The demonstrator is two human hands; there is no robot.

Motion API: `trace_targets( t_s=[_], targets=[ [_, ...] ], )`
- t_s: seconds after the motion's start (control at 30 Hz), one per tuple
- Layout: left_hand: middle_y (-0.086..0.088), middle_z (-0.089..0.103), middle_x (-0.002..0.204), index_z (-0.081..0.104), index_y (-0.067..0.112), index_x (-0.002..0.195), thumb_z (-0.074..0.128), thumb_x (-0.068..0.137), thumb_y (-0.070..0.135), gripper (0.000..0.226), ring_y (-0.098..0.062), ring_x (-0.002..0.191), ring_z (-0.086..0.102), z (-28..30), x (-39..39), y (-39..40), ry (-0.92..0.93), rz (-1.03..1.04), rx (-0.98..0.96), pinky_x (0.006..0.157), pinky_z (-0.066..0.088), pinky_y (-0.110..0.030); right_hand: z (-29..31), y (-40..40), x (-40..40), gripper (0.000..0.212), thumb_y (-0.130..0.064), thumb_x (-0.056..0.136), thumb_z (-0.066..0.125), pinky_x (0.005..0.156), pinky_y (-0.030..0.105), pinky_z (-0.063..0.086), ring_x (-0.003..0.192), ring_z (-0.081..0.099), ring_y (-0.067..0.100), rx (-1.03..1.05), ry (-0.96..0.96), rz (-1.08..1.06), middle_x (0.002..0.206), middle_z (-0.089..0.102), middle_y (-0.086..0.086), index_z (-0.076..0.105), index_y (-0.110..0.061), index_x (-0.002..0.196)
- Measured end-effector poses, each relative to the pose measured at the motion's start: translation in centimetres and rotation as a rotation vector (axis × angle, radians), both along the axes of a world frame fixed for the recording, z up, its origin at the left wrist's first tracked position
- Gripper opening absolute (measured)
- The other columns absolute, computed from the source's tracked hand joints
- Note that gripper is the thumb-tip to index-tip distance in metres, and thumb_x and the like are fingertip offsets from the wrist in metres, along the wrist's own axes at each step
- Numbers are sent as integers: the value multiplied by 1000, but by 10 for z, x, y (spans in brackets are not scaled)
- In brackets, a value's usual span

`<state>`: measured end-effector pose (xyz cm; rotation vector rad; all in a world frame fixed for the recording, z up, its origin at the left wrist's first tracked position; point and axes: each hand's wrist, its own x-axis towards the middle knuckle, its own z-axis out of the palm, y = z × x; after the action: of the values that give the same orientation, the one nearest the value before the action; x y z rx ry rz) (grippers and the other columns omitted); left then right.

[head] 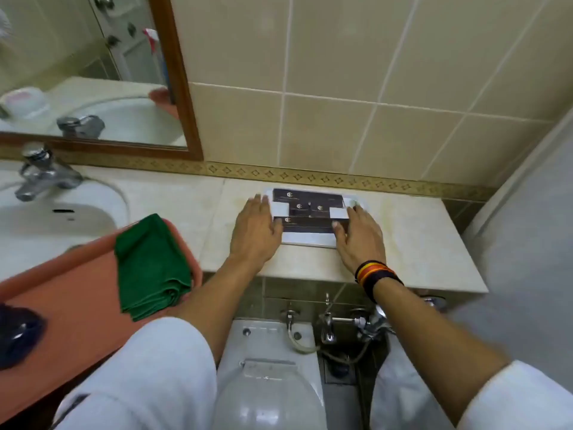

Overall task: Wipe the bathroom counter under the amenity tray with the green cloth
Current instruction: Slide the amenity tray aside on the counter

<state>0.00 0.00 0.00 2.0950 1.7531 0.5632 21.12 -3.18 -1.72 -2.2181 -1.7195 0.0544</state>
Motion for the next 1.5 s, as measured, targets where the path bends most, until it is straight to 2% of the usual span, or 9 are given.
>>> trace_targets(
  t_s=[0.07,0.23,0.47,0.6,0.77,1.0,1.23,1.4,1.5],
  targets=[
    [-16,57,144,49,5,144,50,104,35,50,-34,134,54,-11,11,14,-144,187,-60,110,46,-44,-5,11,23,45,-34,100,48,103,45,42,124,51,36,21,73,-199,136,57,17,55,-6,135],
    [-24,68,117,69,-3,111,47,97,37,47,-42,110,64,-30,31,55,-310,497,-260,99,55,-52,-6,40,67,26,-19,92,60,81,35,49,102,63,39,-122,320,-393,110,69,20,68,1,107],
    [-24,56,138,63,-2,129,44,101,32,48,-43,131,50,-16,59,76,-285,696,-310,108,42,-51,0,41,90,20,-6,85,64,82,33,50,99,65,39,-74,614,-436,105,73,21,74,3,99],
    [-24,65,126,71,-1,117,44,92,37,53,-44,116,60,1,97,75,-335,509,-195,103,51,-55,2,-17,123,15,-10,80,72,85,32,50,91,64,29,17,827,-545,92,71,10,73,-6,94],
    [-21,70,115,76,7,108,43,80,46,58,-42,109,64,13,187,69,-399,178,-228,98,54,-56,-13,-98,166,19,0,79,76,78,43,59,74,66,29,143,1195,-815,88,72,20,68,-1,96],
    [-12,56,149,63,20,141,53,99,34,45,-34,145,38,4,313,76,-285,-203,-319,120,27,-43,-27,-134,194,37,6,78,78,51,21,59,69,66,24,416,1375,-991,86,70,15,66,8,113],
    [-6,63,146,65,15,138,58,96,32,46,-25,136,56,-13,351,91,-601,-194,-530,115,40,-34,-50,-117,188,42,3,74,83,54,26,59,83,74,34,613,1483,-1087,99,74,19,65,5,112],
    [-3,42,165,48,20,154,42,107,35,50,-22,155,32,-27,315,68,-410,-323,-262,127,24,-38,-46,-120,174,44,-7,78,83,57,30,61,81,74,31,616,1465,-1053,96,73,20,62,3,115],
    [-7,28,171,37,16,160,34,110,32,53,-22,161,17,-25,271,57,-234,-387,1,131,10,-36,-16,-122,150,27,-25,88,75,65,19,52,82,69,22,553,983,-881,94,70,8,64,-7,107]
  ],
)
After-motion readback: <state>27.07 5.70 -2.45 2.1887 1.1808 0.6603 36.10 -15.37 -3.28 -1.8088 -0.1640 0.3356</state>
